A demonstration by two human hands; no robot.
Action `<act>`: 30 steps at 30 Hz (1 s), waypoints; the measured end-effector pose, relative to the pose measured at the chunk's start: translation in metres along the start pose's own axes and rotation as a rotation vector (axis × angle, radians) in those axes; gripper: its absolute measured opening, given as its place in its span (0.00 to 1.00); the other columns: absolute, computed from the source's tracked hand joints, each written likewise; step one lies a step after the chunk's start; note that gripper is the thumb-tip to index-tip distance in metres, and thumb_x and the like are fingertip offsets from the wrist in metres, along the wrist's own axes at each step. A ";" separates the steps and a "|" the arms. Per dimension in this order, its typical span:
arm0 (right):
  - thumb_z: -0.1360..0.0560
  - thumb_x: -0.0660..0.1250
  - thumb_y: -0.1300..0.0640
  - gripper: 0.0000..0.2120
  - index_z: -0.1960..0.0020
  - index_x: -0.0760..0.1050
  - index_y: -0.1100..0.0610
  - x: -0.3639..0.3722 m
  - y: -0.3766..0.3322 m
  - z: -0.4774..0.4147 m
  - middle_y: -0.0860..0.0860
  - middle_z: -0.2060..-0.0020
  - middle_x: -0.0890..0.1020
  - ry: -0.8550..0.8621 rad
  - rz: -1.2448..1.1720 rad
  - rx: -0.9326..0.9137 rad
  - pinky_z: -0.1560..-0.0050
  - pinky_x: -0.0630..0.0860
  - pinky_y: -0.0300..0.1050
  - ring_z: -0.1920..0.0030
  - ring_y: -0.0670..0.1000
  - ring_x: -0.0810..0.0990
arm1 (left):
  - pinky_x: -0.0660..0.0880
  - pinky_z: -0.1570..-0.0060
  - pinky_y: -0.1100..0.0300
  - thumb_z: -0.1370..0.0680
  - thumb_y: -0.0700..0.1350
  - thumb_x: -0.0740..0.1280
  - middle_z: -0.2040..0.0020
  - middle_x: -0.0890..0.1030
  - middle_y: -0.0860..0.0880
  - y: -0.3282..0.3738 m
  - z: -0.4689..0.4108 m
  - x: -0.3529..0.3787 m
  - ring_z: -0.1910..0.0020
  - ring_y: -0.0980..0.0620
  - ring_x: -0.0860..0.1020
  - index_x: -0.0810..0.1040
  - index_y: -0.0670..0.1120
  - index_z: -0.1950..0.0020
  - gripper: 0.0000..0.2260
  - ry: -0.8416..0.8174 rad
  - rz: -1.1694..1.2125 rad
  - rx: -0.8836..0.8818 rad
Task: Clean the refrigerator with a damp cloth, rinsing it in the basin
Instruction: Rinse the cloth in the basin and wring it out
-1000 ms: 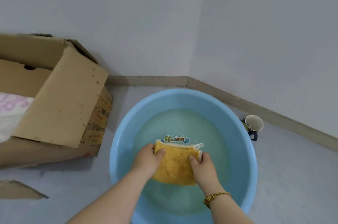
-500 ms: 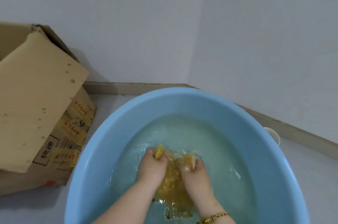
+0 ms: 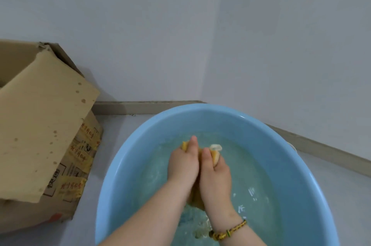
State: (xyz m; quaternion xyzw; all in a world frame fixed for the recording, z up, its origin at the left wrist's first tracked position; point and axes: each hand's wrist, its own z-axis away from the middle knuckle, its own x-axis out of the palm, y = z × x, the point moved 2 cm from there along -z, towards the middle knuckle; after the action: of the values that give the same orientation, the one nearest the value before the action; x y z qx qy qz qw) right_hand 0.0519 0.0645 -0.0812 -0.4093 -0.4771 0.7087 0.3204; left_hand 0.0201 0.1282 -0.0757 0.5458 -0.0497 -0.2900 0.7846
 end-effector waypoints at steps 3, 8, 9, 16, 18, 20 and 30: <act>0.23 0.59 0.53 0.16 0.69 0.65 0.54 -0.003 -0.010 0.002 0.48 0.73 0.72 -0.009 0.036 -0.073 0.68 0.65 0.43 0.70 0.46 0.69 | 0.71 0.54 0.54 0.21 0.50 0.58 0.64 0.77 0.42 0.003 -0.001 -0.002 0.56 0.41 0.77 0.70 0.43 0.71 0.19 0.002 0.102 -0.063; 0.23 0.60 0.55 0.17 0.69 0.67 0.58 -0.006 0.006 -0.024 0.54 0.72 0.73 0.004 -0.077 0.098 0.62 0.69 0.46 0.66 0.53 0.70 | 0.66 0.61 0.59 0.22 0.48 0.58 0.70 0.72 0.47 -0.001 0.022 0.005 0.63 0.46 0.72 0.68 0.45 0.72 0.19 -0.053 0.087 -0.009; 0.22 0.60 0.55 0.17 0.69 0.67 0.58 -0.007 0.009 -0.020 0.53 0.72 0.72 0.005 -0.077 0.092 0.64 0.69 0.45 0.67 0.52 0.70 | 0.65 0.61 0.59 0.22 0.48 0.58 0.72 0.71 0.47 -0.002 0.021 0.005 0.64 0.45 0.71 0.67 0.45 0.73 0.19 -0.055 0.083 -0.014; 0.27 0.67 0.53 0.14 0.68 0.68 0.54 -0.015 0.027 -0.005 0.46 0.74 0.73 -0.177 0.047 0.066 0.65 0.71 0.41 0.69 0.46 0.73 | 0.74 0.46 0.54 0.23 0.55 0.60 0.50 0.79 0.41 -0.038 -0.017 0.000 0.49 0.43 0.77 0.77 0.39 0.47 0.19 -0.152 0.104 -0.277; 0.27 0.67 0.54 0.06 0.60 0.72 0.54 -0.019 0.043 -0.014 0.49 0.64 0.78 -0.201 0.154 0.173 0.53 0.77 0.47 0.58 0.51 0.79 | 0.73 0.43 0.52 0.23 0.56 0.61 0.45 0.78 0.41 -0.050 -0.024 -0.005 0.46 0.43 0.76 0.75 0.40 0.41 0.21 -0.110 0.015 -0.264; 0.27 0.67 0.54 0.10 0.49 0.71 0.56 -0.021 0.056 -0.016 0.53 0.54 0.79 -0.230 0.225 0.288 0.45 0.76 0.51 0.49 0.54 0.79 | 0.71 0.39 0.50 0.24 0.56 0.62 0.39 0.76 0.40 -0.059 -0.030 -0.009 0.41 0.41 0.74 0.72 0.40 0.37 0.23 -0.070 -0.072 -0.256; 0.28 0.67 0.62 0.05 0.59 0.70 0.59 -0.024 0.031 -0.018 0.52 0.67 0.74 -0.093 0.031 0.200 0.65 0.72 0.41 0.67 0.50 0.73 | 0.68 0.44 0.57 0.22 0.52 0.60 0.37 0.74 0.40 -0.042 -0.011 -0.002 0.39 0.43 0.72 0.72 0.38 0.37 0.21 -0.069 0.068 -0.222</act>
State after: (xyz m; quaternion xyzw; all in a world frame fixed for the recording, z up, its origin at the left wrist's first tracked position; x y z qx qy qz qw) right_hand 0.0771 0.0415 -0.1074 -0.3495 -0.4116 0.7759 0.3263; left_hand 0.0059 0.1288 -0.1164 0.4433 -0.0629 -0.2855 0.8474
